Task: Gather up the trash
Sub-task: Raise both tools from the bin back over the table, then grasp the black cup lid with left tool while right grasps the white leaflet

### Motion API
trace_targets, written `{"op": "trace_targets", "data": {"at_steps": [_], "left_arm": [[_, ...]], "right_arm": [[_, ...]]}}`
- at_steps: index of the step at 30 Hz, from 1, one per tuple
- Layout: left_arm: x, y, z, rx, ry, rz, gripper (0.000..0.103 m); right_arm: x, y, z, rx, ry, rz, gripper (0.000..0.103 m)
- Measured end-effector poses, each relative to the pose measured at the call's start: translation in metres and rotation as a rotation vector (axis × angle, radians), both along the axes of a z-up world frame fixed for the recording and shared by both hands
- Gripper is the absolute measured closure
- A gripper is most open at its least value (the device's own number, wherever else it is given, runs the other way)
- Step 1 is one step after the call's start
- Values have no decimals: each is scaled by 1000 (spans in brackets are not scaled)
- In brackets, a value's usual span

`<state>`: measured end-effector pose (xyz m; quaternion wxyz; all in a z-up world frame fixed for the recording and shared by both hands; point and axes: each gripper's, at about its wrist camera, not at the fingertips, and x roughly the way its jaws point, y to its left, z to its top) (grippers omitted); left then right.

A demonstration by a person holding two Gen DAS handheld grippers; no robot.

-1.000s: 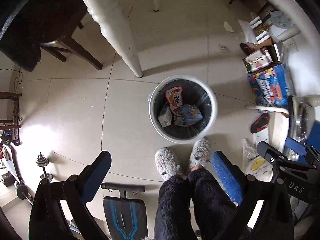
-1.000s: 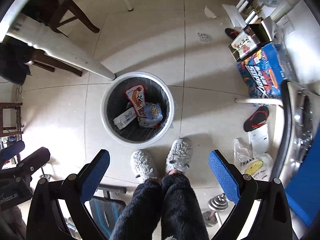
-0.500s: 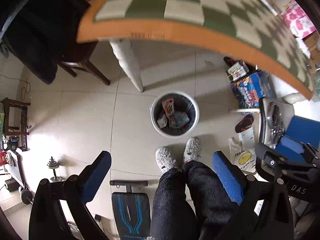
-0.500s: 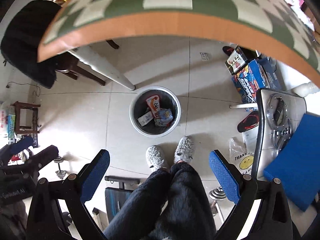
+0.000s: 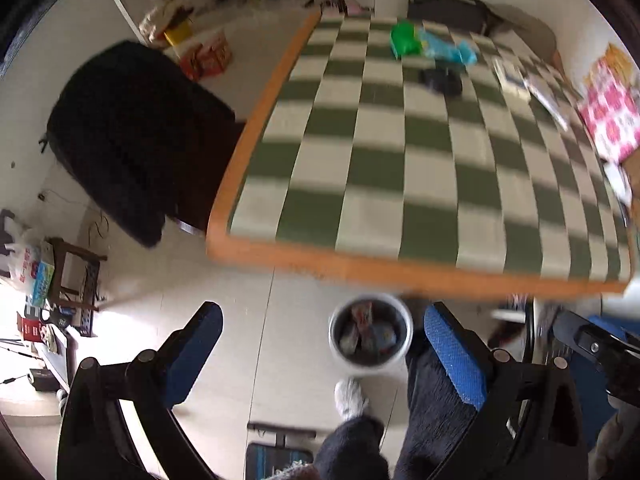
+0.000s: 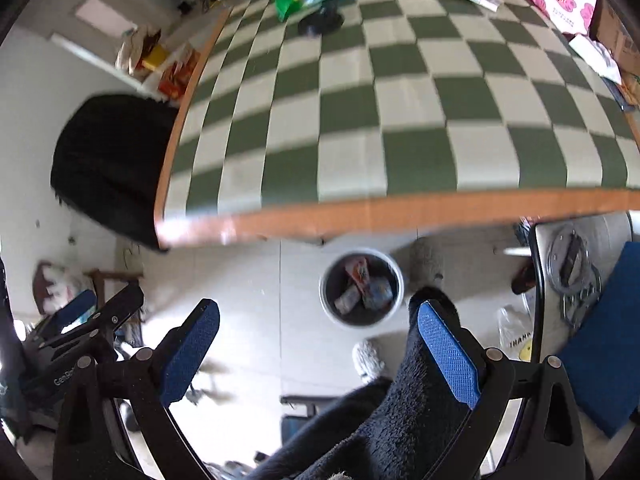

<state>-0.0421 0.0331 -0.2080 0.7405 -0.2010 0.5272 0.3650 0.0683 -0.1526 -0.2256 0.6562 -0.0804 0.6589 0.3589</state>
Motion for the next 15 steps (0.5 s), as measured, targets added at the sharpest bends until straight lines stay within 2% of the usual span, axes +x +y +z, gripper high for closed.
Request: {"op": "trace_targets", "data": {"at_steps": [4,8,11,15], "left_arm": [[79,33,18,34,-11,-4,0],[169,64,22,49,9,17,0],[240,72,15,90,56,27,0],[322,83,-8,73,105,27,0]], "right_arm": [[79,27,5,-8,-6,-10,2],[175,58,-7,-84,-42,10,2],[262,79,-21,-191,-109,37,2],[364,109,-52,-338,-191,107,2]]}}
